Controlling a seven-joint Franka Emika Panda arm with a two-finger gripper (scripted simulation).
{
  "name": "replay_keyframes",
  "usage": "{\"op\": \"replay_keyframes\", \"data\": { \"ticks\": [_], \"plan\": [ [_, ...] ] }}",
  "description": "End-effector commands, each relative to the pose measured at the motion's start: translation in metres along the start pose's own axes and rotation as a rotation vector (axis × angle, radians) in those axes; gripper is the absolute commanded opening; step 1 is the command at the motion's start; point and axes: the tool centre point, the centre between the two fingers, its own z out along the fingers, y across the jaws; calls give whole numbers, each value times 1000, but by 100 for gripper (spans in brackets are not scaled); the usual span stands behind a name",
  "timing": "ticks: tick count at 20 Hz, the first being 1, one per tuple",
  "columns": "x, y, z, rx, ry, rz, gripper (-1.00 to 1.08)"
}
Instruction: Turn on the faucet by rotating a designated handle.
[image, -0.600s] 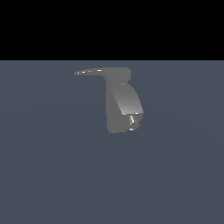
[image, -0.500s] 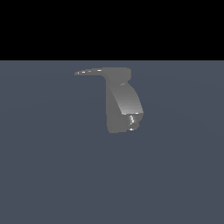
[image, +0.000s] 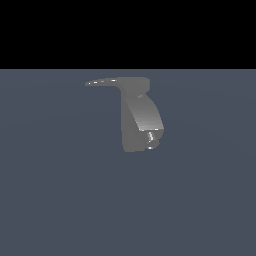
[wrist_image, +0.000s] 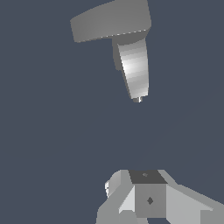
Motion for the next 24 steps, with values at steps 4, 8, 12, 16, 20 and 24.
{"op": "replay_keyframes", "data": {
  "ticks": [4,8,12,16,20,24],
  "plan": [
    [8,-15,10,1,1,69,-100],
    [18,-30,21,2,2,141,-100],
    [30,-47,33,4,4,224,-100],
    [45,-62,46,6,6,308,-100],
    [61,-77,58,7,7,393,-100],
    [78,-90,71,9,9,478,-100]
  ]
}}
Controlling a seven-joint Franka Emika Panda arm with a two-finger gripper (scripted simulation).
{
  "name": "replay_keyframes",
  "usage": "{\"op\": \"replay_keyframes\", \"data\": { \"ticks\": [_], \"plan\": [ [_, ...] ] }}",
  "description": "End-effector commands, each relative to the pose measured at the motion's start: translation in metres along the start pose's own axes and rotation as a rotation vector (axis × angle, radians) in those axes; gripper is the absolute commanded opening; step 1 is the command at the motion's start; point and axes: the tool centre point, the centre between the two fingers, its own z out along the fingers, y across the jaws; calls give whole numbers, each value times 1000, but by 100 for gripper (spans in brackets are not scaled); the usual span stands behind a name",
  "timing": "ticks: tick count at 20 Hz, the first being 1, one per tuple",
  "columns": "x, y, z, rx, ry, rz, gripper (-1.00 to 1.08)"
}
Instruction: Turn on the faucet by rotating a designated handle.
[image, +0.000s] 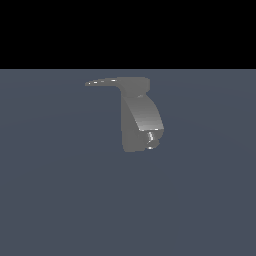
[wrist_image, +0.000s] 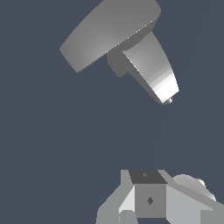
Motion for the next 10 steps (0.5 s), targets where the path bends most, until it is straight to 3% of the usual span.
{"op": "replay_keyframes", "data": {
  "ticks": [1,10],
  "plan": [
    [6,-12,8,2,1,54,-100],
    [35,-51,36,6,4,243,-100]
  ]
}}
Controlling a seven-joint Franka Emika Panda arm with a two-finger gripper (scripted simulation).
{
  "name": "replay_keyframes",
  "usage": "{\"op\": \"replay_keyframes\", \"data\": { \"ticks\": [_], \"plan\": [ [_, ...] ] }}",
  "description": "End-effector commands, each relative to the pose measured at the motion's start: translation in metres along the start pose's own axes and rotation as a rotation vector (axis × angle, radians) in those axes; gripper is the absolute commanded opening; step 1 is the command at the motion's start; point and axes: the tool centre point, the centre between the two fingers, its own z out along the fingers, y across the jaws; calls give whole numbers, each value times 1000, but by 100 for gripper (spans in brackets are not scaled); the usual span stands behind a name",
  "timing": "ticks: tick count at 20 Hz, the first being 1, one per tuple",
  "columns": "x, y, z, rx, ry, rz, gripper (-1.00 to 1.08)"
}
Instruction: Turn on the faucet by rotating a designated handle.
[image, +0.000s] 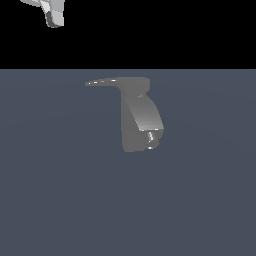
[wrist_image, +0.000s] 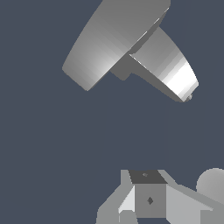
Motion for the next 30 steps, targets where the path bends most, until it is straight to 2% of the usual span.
{"op": "replay_keyframes", "data": {
  "ticks": [1,16,30],
  "plan": [
    [7,-12,8,2,1,53,-100],
    [59,-71,52,5,10,362,-100],
    [128,-109,96,3,23,669,-100]
  ]
}}
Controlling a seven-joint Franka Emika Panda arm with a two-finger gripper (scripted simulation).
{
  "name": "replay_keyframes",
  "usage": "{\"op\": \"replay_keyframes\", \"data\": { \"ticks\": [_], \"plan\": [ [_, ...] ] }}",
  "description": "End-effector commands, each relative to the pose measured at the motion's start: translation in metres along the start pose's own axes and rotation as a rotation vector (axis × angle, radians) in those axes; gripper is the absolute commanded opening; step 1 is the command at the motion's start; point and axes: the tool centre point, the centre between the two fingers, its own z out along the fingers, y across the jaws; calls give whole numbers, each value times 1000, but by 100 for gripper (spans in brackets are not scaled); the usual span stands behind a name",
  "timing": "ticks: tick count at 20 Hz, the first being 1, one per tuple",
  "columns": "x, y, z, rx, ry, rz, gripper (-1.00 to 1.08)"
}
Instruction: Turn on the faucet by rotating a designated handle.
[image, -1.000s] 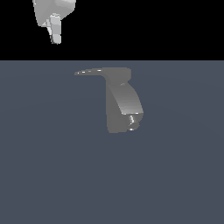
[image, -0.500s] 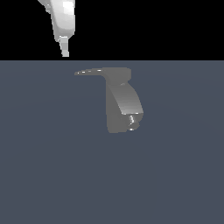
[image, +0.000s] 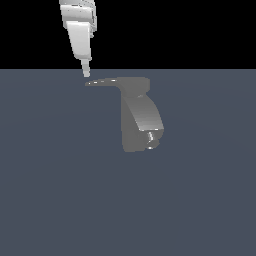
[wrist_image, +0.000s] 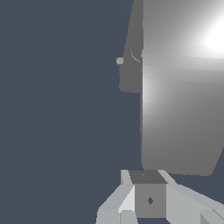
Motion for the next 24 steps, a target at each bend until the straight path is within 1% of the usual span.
{"op": "replay_keyframes", "data": {
  "ticks": [1,7,13,19,24],
  "plan": [
    [7,-11,7,0,3,52,-100],
    [22,-30,19,0,7,143,-100],
    [30,-39,25,0,8,187,-100],
    [31,-39,25,0,8,189,-100],
    [27,-26,25,0,8,189,-100]
  ]
}}
